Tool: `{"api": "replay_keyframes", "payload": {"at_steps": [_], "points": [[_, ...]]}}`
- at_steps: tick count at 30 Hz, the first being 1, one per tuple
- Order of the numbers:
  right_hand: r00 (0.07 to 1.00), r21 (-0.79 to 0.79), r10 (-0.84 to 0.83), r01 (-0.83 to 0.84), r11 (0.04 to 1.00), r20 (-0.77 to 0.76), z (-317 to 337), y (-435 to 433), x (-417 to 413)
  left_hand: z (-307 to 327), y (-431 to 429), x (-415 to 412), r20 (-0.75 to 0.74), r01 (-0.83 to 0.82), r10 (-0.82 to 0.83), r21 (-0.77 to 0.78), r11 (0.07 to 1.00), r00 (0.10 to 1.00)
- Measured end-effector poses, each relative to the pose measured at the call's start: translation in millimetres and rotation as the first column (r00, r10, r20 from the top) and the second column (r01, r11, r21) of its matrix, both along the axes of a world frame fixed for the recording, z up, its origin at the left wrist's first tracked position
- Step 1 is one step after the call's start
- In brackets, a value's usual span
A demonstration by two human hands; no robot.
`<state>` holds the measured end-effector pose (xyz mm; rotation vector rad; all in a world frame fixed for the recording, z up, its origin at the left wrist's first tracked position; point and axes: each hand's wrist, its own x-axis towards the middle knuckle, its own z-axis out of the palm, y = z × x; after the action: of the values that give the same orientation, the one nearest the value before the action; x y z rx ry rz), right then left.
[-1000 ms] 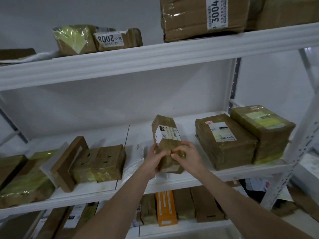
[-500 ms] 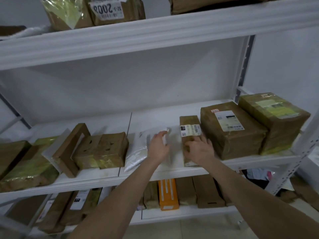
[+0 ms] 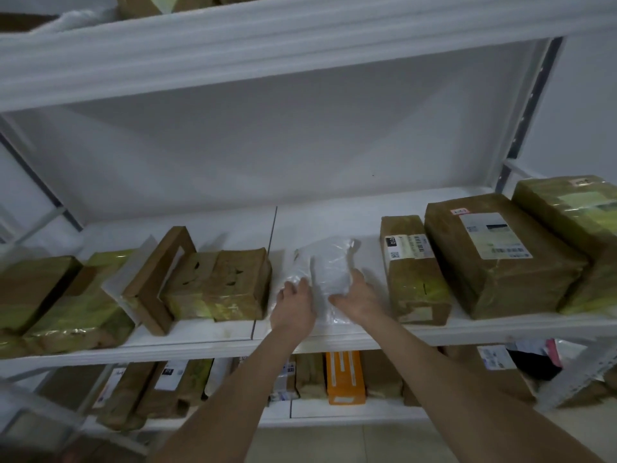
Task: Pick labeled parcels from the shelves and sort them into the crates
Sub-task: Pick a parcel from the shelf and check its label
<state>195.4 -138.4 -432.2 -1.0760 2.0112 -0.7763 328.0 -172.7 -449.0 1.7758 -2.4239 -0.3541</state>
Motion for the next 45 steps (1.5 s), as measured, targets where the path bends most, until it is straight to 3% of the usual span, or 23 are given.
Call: {"api": "replay_keyframes", "payload": {"at_steps": [3,5,9,12,13,15,17,18,19,23,27,32,34,36,40,43,45], "points": [[0.977,-0.038,-0.158,0.165,0.986,0.143,2.0,-9.8,1.0,-1.2,-4.8,3.5,-0.022,0.044,-0.045,-0.041,0.998,0.999],[0.970,-0.095,-0.213,0.224,0.970,0.115,10.2,-13.2,-6.0,-1.8,-8.6,3.1,-0.048,0.053,-0.055,-0.034,0.998,0.997],[0.938,-0.224,-0.216,0.157,0.962,-0.270,43.9,-5.8,-28.9,-3.1,-15.1,-9.0,-0.081,0.160,-0.151,0.110,0.981,0.985],[0.877,-0.296,-0.217,0.090,0.951,-0.429,56.4,2.0,-41.3,19.1,-12.0,-23.2,-0.363,0.061,0.043,0.270,0.961,0.931],[0.861,-0.299,-0.210,0.072,0.952,-0.463,57.6,4.4,-44.1,30.6,-12.4,-26.0,-0.517,0.013,0.161,0.316,0.949,0.841],[0.838,-0.294,-0.201,0.051,0.954,-0.508,61.1,10.3,-48.3,55.2,-17.6,-25.1,-0.759,-0.012,0.400,0.460,0.888,0.513],[0.831,-0.306,-0.219,0.061,0.950,-0.512,65.2,17.7,-51.4,77.1,-24.2,-14.2,-0.804,0.065,0.572,0.587,0.807,0.163],[0.830,-0.319,-0.230,0.067,0.945,-0.508,66.6,22.0,-52.3,85.1,-28.0,-6.1,-0.789,0.116,0.612,0.613,0.781,0.051],[0.827,-0.336,-0.240,0.065,0.939,-0.508,67.4,25.8,-52.9,91.6,-30.8,3.2,-0.776,0.156,0.631,0.623,0.767,-0.003],[0.839,-0.384,-0.223,0.018,0.923,-0.497,67.3,33.3,-51.6,99.2,-24.4,26.0,-0.769,0.150,0.629,0.639,0.755,0.111],[0.859,-0.399,-0.151,-0.066,0.915,-0.489,58.8,31.0,-48.9,92.5,-15.2,37.8,-0.797,0.010,0.594,0.598,0.801,0.104],[0.946,-0.394,-0.213,0.104,0.913,-0.245,53.9,31.0,-40.2,91.0,-3.4,40.4,-0.828,-0.038,0.552,0.551,0.833,0.095],[0.945,-0.368,-0.201,0.096,0.925,-0.257,56.6,33.8,-35.2,88.3,-3.1,40.4,-0.820,-0.009,0.557,0.561,0.828,0.132],[0.911,-0.344,-0.144,0.002,0.939,-0.387,61.0,36.4,-32.8,89.6,-3.8,40.3,-0.830,-0.022,0.513,0.521,0.853,0.218],[0.837,-0.271,0.036,-0.218,0.938,-0.546,71.6,31.6,-31.0,111.5,-2.4,34.6,-0.823,-0.050,0.201,0.207,0.977,0.531],[0.802,-0.194,0.139,-0.302,0.933,-0.581,80.3,23.6,-25.7,130.6,-3.4,27.7,-0.757,0.033,0.024,0.060,0.998,0.653],[0.833,-0.193,0.159,-0.301,0.934,-0.529,84.8,20.6,-23.8,139.3,-5.6,22.4,-0.717,0.068,-0.046,0.003,0.998,0.696]]}}
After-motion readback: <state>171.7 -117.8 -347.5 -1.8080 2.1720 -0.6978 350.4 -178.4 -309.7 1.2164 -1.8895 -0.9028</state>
